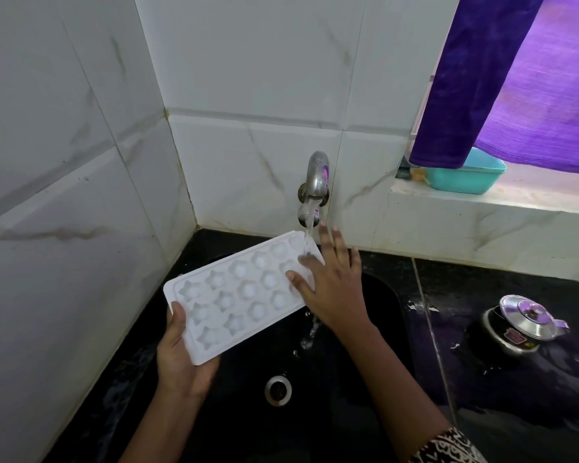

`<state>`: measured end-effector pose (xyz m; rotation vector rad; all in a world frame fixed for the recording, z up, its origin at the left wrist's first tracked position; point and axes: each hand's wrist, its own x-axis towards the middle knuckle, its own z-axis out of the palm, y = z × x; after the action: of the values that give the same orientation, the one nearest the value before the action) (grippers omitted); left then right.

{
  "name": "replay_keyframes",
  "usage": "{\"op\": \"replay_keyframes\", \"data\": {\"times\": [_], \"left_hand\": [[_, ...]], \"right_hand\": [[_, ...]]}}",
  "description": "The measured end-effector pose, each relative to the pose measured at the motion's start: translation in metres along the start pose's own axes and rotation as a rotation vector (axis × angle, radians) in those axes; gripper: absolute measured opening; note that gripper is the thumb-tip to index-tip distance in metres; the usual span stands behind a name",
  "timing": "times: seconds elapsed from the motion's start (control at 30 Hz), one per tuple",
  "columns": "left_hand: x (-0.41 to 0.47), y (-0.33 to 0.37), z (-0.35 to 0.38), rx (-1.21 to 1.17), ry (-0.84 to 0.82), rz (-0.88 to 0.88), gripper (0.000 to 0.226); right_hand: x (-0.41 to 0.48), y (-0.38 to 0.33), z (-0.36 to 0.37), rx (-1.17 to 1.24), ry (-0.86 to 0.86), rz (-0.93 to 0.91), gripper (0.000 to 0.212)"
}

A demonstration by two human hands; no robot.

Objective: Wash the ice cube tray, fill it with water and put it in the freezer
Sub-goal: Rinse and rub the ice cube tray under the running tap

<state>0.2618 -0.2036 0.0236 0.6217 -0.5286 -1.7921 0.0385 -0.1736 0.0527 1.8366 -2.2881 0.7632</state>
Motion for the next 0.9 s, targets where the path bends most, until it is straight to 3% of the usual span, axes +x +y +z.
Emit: {"op": "replay_keyframes", "data": {"times": [0.07, 0.17, 0.3, 0.43, 0.57, 0.7, 0.83, 0.9], "left_hand": [[0.001, 0.0, 0.0, -0.004, 0.006, 0.01, 0.061], [0.001, 0.0, -0.002, 0.006, 0.013, 0.016, 0.06], [0.003, 0.0, 0.001, -0.001, 0.017, 0.007, 0.062], [0.003, 0.001, -0.001, 0.01, 0.025, 0.027, 0.058], [0.003, 0.002, 0.0, 0.011, 0.03, 0.038, 0.06], [0.002, 0.002, -0.003, 0.029, 0.036, 0.049, 0.058], [0.002, 0.003, 0.0, 0.019, 0.032, 0.041, 0.061], [0.004, 0.005, -0.001, 0.023, 0.034, 0.052, 0.061]], "right_hand": [[-0.003, 0.0, 0.004, -0.02, -0.05, -0.032, 0.051], [-0.002, 0.007, 0.003, 0.022, -0.034, 0.033, 0.04], [-0.003, -0.003, 0.008, -0.006, -0.055, 0.007, 0.059], [0.001, 0.006, 0.005, 0.028, -0.041, 0.057, 0.044], [-0.001, -0.001, 0.011, 0.002, -0.085, -0.004, 0.054], [0.002, 0.009, 0.007, 0.047, -0.072, 0.031, 0.042], [0.001, 0.0, 0.012, 0.031, -0.075, -0.019, 0.054], [0.002, 0.008, 0.009, 0.028, -0.083, -0.015, 0.05]]}}
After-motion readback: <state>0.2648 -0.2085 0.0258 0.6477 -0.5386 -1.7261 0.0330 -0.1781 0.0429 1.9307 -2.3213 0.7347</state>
